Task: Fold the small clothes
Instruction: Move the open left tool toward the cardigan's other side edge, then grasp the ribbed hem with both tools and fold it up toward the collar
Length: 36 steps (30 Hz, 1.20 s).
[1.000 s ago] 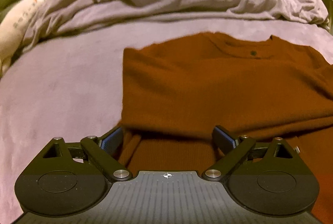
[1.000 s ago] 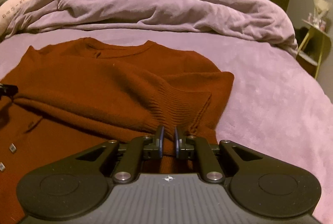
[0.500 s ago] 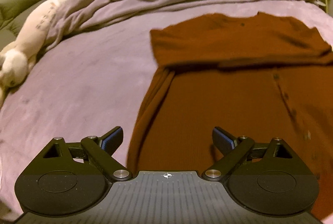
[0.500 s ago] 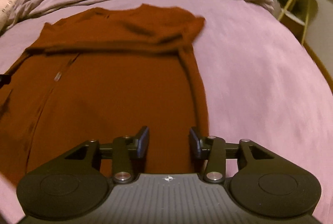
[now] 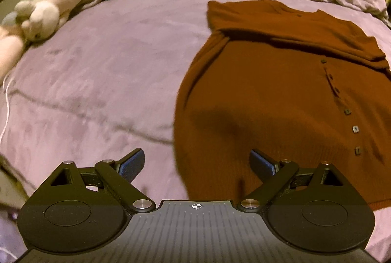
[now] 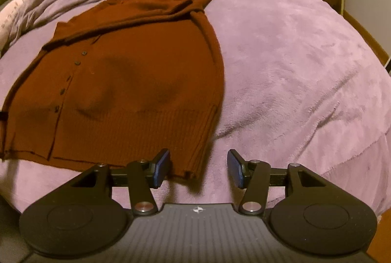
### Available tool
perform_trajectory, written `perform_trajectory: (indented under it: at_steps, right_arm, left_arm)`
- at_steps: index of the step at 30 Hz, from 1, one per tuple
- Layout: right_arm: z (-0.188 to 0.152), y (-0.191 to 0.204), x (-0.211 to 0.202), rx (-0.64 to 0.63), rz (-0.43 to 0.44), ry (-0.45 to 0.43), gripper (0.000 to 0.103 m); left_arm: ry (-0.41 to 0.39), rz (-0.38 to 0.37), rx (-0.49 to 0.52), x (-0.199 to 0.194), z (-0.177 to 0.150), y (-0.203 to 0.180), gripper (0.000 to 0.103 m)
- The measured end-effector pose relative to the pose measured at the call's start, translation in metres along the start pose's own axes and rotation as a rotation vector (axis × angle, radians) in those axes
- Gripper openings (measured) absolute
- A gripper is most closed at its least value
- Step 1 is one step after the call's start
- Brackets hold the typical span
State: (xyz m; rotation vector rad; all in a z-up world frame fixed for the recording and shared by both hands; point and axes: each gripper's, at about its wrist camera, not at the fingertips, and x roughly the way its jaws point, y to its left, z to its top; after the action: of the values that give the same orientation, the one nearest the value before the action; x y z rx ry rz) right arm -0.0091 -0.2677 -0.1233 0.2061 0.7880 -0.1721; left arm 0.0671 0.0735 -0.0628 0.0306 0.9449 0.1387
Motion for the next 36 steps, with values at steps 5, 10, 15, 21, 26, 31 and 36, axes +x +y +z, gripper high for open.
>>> perform_trajectory:
  at_steps: [5, 10, 15, 21, 26, 31, 36]
  right_arm:
    - [0.001, -0.002, -0.007, 0.033, 0.023, -0.015, 0.051]
    - [0.005, -0.002, -0.001, 0.065, 0.051, 0.002, 0.051]
    - [0.008, -0.006, 0.011, 0.102, 0.071, 0.047, 0.05]
    - [0.008, -0.004, 0.019, 0.097, 0.078, 0.072, 0.033]
    - [0.007, -0.009, 0.023, 0.132, 0.098, 0.081, 0.026]
    - [0.006, -0.016, 0.021, 0.148, 0.124, 0.078, 0.008]
    - [0.007, -0.021, 0.021, 0.163, 0.145, 0.078, 0.006]
  left_arm:
    - [0.043, -0.045, -0.041, 0.001, -0.015, 0.014, 0.096]
    - [0.07, -0.136, -0.063, 0.003, -0.019, 0.026, 0.096]
    - [0.137, -0.18, -0.129, 0.011, -0.02, 0.04, 0.082]
    - [0.171, -0.211, -0.143, 0.02, -0.019, 0.043, 0.068]
    - [0.193, -0.235, -0.15, 0.03, -0.017, 0.041, 0.068]
    - [0.192, -0.258, -0.121, 0.031, -0.013, 0.037, 0.056]
    - [0.203, -0.268, -0.089, 0.03, -0.008, 0.037, 0.029]
